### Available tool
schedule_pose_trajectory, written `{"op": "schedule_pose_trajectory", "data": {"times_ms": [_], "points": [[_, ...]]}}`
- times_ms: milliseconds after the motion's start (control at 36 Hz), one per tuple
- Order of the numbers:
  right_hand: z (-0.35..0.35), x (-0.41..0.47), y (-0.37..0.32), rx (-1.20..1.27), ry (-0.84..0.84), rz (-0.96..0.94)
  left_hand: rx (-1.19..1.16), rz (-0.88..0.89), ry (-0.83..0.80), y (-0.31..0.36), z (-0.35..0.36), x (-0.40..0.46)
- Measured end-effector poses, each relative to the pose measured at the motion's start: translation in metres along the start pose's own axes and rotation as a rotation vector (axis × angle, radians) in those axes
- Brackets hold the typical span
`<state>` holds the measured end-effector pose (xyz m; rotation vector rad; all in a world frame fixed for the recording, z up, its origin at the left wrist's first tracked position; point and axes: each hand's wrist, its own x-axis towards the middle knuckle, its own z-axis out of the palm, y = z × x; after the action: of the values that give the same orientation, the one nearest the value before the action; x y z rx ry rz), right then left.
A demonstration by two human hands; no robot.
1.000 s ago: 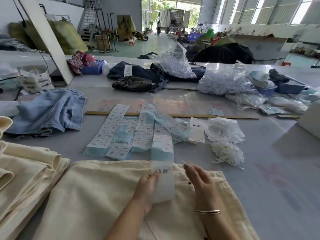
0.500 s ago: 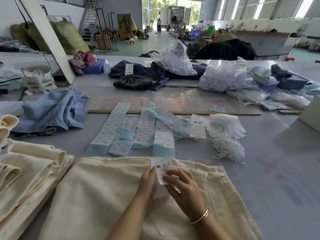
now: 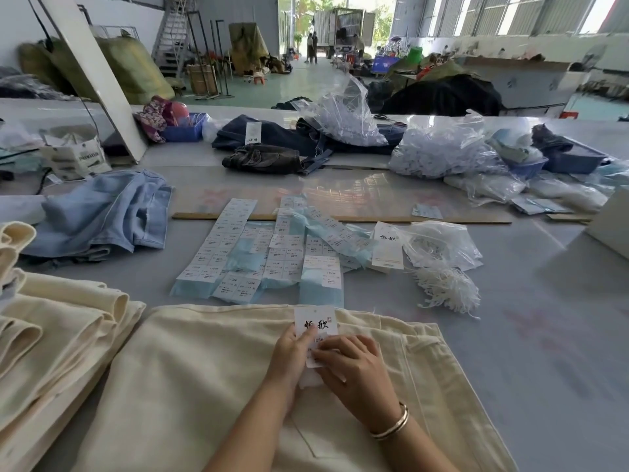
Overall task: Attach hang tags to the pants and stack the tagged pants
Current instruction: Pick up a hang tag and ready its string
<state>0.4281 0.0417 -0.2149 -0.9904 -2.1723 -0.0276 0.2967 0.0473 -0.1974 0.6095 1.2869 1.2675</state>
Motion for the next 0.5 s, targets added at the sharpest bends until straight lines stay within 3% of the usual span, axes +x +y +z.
{"op": "schedule_pose_trajectory", "data": {"times_ms": [306,500], "points": [[-0.006,0.003,-0.002,0.015,-0.068,0.112,-0.085,-0.101,-0.128,0.009,-0.003,-0.004],[-0.011,-0.001,-0.004,0.082,-0.299,0.182,-0.119,-0.136,-0.141,0.019,-0.003,-0.004]]}}
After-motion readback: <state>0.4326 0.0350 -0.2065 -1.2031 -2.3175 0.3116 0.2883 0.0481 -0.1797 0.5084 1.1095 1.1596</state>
